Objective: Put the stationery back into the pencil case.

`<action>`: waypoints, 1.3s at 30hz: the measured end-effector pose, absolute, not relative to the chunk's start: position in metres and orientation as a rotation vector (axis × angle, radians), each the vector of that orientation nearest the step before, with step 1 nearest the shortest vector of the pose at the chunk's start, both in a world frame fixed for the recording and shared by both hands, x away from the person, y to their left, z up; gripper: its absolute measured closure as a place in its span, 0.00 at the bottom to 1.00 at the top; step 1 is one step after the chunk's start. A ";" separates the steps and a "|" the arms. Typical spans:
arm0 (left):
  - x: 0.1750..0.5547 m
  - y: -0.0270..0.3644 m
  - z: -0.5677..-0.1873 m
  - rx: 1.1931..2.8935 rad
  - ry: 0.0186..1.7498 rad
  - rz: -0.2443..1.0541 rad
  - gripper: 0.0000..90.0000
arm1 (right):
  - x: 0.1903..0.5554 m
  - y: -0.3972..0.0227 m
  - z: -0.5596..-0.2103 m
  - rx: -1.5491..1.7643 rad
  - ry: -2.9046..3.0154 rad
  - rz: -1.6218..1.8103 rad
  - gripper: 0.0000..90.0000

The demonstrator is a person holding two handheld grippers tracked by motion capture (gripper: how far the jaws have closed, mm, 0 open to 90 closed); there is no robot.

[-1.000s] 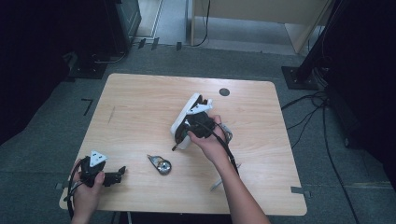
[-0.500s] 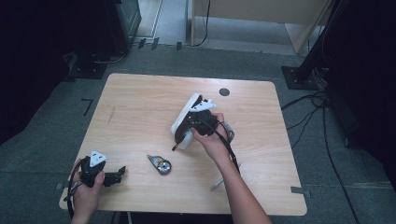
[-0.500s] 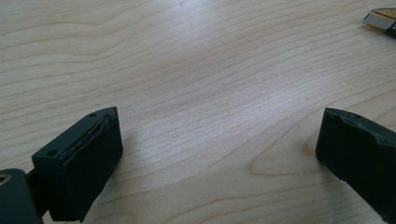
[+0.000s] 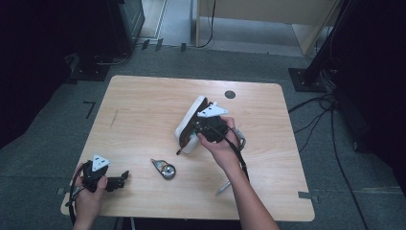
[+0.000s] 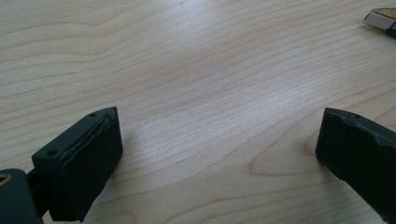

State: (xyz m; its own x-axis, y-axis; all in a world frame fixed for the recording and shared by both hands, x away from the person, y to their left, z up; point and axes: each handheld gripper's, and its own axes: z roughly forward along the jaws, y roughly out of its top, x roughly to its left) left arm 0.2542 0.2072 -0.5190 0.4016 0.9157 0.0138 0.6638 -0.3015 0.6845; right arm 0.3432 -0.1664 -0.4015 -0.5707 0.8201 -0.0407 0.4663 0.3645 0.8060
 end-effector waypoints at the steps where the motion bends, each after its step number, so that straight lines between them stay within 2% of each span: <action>1: 0.254 0.207 -0.519 2.064 1.341 0.548 0.01 | 0.340 -0.168 -0.400 1.113 2.184 1.091 0.71; 9: 0.254 0.207 -0.519 2.066 1.341 0.547 0.01 | 0.321 -0.177 -0.396 1.120 2.157 1.115 0.65; 19: 0.254 0.207 -0.519 2.066 1.341 0.547 0.01 | 0.301 -0.198 -0.404 1.168 2.124 1.133 0.63; 39: 0.254 0.207 -0.519 2.066 1.341 0.546 0.01 | 0.247 -0.264 -0.461 1.369 2.051 1.080 0.63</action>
